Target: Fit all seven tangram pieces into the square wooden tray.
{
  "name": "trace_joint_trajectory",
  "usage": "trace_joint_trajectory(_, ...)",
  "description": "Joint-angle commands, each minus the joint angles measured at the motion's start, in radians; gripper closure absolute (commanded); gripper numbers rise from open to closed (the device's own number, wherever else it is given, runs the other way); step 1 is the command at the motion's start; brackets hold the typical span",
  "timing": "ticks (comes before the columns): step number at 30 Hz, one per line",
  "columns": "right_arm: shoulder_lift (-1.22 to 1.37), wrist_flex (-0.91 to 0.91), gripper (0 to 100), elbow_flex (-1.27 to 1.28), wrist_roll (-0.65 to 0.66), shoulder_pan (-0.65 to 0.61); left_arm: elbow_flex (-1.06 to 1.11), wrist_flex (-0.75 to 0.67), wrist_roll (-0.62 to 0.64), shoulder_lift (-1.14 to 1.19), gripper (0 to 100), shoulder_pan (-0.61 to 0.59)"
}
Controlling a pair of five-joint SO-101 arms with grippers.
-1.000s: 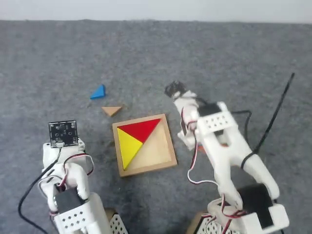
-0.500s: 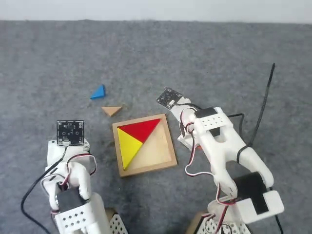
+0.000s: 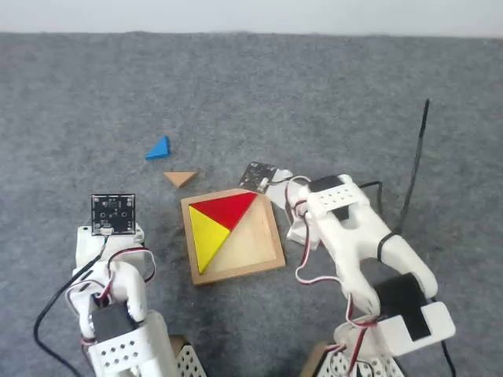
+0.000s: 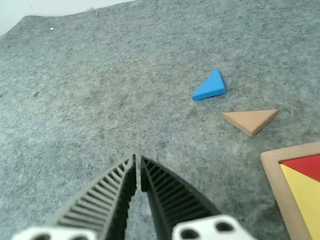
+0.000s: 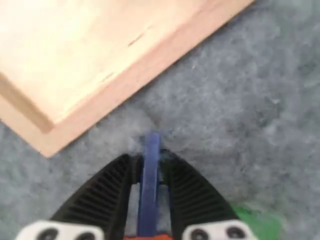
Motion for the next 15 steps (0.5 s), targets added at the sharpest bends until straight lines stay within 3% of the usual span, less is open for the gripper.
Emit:
trace_joint_trajectory(1, -0.01, -0.038, 97.9, -0.058, 0.054, 0.064, -0.002, 0.005, -0.015, 0.006, 98, -0.002)
trace_joint_trajectory(9, -0.028, -0.013, 99.1, -0.112, 0.044, 0.085, -0.002, 0.005, -0.017, 0.006, 98, 0.002)
trace_joint_trajectory(15, -0.133, 0.156, 99.1, -0.269, -0.169, 0.084, -0.002, 0.005, -0.017, 0.006, 98, 0.002)
